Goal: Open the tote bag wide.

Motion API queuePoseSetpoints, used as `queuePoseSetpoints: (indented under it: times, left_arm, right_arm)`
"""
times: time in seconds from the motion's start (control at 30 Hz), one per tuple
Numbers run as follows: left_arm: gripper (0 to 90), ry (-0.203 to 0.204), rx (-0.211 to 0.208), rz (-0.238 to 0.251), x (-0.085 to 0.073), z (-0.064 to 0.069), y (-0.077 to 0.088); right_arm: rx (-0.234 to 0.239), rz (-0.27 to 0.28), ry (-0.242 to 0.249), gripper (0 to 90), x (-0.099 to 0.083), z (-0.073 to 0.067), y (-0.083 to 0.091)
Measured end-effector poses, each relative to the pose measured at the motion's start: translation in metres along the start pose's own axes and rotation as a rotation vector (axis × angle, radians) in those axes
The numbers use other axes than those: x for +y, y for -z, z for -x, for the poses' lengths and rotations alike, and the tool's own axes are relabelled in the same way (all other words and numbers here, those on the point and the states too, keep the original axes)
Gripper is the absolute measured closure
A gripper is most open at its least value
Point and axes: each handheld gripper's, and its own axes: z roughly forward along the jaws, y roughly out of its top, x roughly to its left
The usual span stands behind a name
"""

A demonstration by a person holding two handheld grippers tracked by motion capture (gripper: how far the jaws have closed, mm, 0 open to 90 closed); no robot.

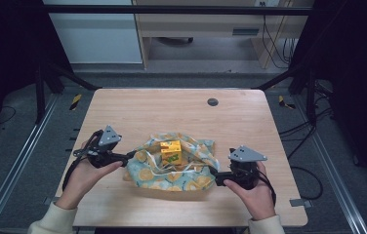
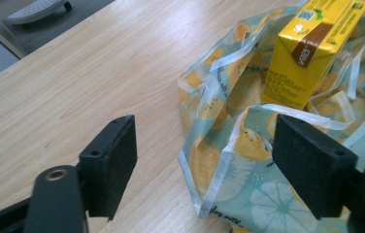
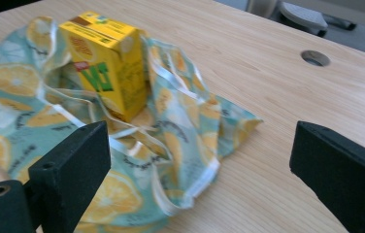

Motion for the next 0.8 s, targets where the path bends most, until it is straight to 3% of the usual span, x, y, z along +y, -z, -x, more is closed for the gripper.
queuePoseSetpoints:
  times: [0.23,0.4,0.5,0.67,0.7,0.8]
  left_arm:
    - [18.6,0.030,0.033,0.040,0.001,-0.015,0.022]
    - [17.2,0.078,0.080,0.022,-0.012,-0.036,0.023]
    - [14.9,0.114,0.096,0.009,-0.026,-0.047,0.017]
    - [11.3,0.171,0.102,-0.036,-0.054,-0.064,-0.003]
    - [10.8,0.182,0.105,-0.040,-0.059,-0.066,-0.008]
    - [10.6,0.200,0.110,-0.050,-0.071,-0.068,-0.016]
  right_arm:
    - [-0.089,-0.038,-0.072,6.9,-0.012,0.021,-0.001]
    - [-0.157,-0.072,-0.123,6.0,-0.024,0.038,-0.002]
    - [-0.196,-0.088,-0.158,6.0,-0.034,0.050,-0.004]
    - [-0.217,-0.137,-0.202,6.3,-0.046,0.060,-0.009]
    - [-0.219,-0.169,-0.208,6.6,-0.050,0.063,-0.013]
    - [-0.216,-0.188,-0.210,6.6,-0.052,0.061,-0.017]
